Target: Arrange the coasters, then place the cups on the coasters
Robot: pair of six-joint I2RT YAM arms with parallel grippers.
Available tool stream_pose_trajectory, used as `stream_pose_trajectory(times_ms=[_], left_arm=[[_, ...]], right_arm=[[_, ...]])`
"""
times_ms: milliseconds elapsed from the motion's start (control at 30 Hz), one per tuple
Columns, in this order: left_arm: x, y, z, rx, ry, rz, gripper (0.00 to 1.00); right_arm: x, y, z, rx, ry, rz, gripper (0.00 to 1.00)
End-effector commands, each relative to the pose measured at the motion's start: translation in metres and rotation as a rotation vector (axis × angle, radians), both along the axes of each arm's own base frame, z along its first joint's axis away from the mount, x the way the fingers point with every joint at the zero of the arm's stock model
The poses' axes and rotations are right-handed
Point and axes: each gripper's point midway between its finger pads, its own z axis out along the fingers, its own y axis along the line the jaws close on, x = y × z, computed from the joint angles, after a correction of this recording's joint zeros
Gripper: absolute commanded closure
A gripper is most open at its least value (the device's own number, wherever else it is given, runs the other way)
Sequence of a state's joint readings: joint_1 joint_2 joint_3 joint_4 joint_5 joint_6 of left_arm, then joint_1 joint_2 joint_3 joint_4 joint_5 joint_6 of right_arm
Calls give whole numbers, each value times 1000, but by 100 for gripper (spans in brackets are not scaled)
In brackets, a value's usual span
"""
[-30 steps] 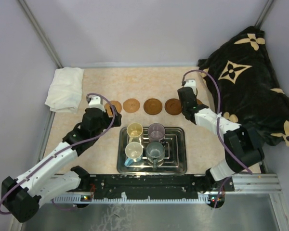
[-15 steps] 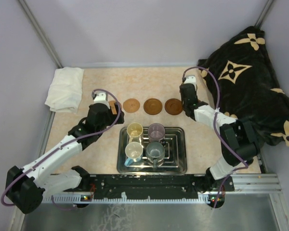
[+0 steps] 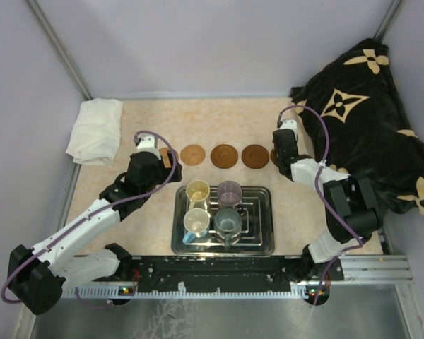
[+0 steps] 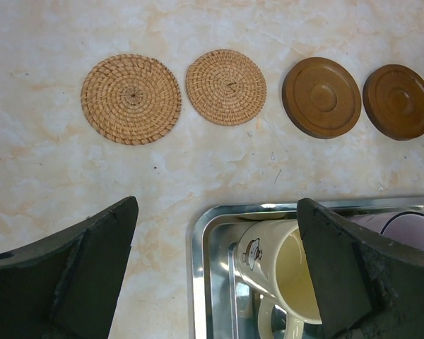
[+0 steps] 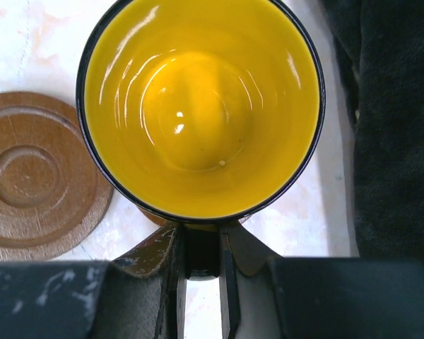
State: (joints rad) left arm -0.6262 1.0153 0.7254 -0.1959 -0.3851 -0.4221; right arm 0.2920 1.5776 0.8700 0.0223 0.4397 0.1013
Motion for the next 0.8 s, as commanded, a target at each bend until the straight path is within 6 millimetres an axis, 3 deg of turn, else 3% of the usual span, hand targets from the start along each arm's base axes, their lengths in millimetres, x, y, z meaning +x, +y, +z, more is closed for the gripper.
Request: stream_pose_trajectory(times_ms=[0,367,767], left_arm=[[2,-1,19,-31,-35,5,0],[-1,3,17,-29,-35,12,0],[-4,6,16,-21,-33,16,0]], right_arm=[[20,4,47,64,-181,-18,100],[10,1,38,77,-168,-32,100],[5,-5,45,67,-176,-59,100]])
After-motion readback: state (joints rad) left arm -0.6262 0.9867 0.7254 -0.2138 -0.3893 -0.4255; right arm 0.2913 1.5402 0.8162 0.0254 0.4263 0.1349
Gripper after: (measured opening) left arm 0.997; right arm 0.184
